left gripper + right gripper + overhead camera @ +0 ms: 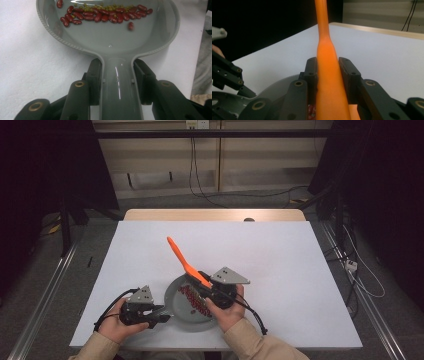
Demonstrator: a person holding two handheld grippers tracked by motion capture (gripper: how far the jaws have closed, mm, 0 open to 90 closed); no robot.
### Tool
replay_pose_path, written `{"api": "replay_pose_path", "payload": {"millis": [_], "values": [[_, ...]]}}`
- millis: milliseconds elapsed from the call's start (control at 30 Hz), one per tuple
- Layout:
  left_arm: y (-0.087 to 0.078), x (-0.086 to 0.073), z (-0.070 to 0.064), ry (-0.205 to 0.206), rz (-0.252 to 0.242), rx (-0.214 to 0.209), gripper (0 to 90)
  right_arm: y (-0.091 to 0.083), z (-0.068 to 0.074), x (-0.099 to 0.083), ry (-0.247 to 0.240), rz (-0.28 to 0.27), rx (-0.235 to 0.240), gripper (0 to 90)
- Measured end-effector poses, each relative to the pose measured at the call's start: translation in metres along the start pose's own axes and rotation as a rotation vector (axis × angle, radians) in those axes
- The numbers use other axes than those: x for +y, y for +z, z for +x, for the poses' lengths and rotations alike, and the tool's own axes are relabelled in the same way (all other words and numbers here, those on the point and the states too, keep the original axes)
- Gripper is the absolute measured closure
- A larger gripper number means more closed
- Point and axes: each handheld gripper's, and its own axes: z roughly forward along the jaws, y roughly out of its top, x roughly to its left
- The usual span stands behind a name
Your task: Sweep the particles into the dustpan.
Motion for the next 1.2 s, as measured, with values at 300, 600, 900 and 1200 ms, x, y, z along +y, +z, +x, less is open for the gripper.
{"api": "replay_pose_path", "payload": {"millis": [300,600,900,1200], "values": [[-0.003,-0.002,-0.005,0.011,0.014,-0.012,62.8,-0.041,-0.044,-0.01,-0.028,0.013,-0.15,70.8],[-0.001,-0.002,-0.011,0.024,0.028,-0.004,62.8,-0.049,-0.042,-0.029,-0.099,0.08,-0.23,70.9],[0.002,-0.001,-0.01,0.014,0.02,-0.026,62.8,-0.027,-0.008,-0.037,-0.13,0.106,-0.188,69.0],[0.002,-0.001,-0.009,0.007,0.018,-0.03,62.8,-0.021,0.002,-0.037,-0.086,0.081,-0.129,69.1]]}}
